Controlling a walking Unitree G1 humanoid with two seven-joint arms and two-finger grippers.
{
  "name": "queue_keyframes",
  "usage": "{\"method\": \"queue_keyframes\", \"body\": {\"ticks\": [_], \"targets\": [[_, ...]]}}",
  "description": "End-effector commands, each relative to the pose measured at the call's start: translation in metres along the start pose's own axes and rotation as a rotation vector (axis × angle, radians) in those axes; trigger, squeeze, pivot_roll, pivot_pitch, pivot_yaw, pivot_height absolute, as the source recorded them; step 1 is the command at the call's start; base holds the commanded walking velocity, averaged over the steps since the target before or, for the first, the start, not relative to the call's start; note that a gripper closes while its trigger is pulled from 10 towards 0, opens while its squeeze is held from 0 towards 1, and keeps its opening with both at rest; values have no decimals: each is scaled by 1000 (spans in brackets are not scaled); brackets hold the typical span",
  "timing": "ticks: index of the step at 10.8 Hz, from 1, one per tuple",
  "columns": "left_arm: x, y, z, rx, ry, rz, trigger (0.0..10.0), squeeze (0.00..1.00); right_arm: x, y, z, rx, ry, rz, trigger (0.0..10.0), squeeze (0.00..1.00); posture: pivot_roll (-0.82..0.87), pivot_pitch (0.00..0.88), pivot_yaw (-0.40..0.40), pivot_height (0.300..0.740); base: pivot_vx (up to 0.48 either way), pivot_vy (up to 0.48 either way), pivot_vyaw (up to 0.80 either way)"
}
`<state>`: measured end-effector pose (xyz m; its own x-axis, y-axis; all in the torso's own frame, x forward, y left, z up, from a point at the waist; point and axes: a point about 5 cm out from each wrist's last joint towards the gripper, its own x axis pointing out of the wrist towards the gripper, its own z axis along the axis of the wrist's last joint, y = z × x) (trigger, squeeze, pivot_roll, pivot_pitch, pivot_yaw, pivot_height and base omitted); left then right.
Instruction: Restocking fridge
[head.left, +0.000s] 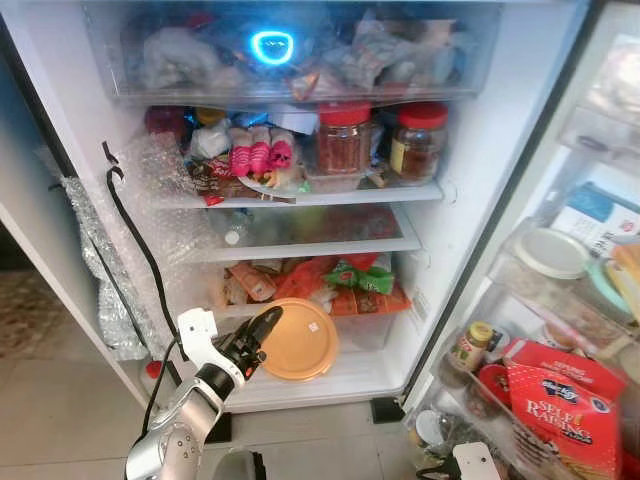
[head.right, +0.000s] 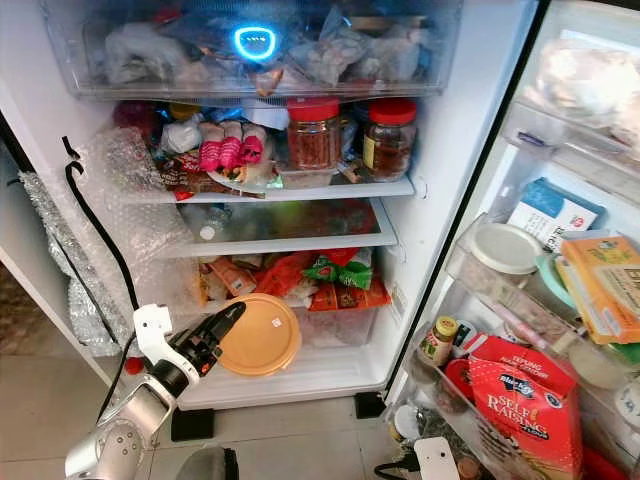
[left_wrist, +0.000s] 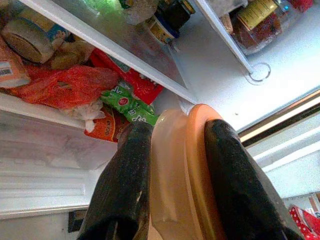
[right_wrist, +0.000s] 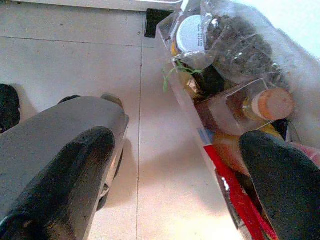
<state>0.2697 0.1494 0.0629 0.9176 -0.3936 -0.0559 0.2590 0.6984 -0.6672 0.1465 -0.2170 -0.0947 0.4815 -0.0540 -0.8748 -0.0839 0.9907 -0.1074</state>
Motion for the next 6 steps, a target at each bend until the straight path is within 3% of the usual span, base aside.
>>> {"method": "queue_keyframes", "body": {"ticks": [1, 4, 6], "targets": [[4, -2, 5, 10, -20, -3, 10000, 0, 0, -2, 3, 5, -15, -7, 10000, 0, -96, 0, -47, 662, 0, 0, 0], [5, 9, 12, 13, -65, 84, 10000, 0, 0, -2, 3, 6, -16, -7, 10000, 0, -96, 0, -47, 662, 0, 0, 0], [5, 10, 14, 8, -73, 84, 10000, 0, 0, -2, 3, 7, -17, -8, 10000, 0, -97, 0, -47, 662, 0, 0, 0]]}}
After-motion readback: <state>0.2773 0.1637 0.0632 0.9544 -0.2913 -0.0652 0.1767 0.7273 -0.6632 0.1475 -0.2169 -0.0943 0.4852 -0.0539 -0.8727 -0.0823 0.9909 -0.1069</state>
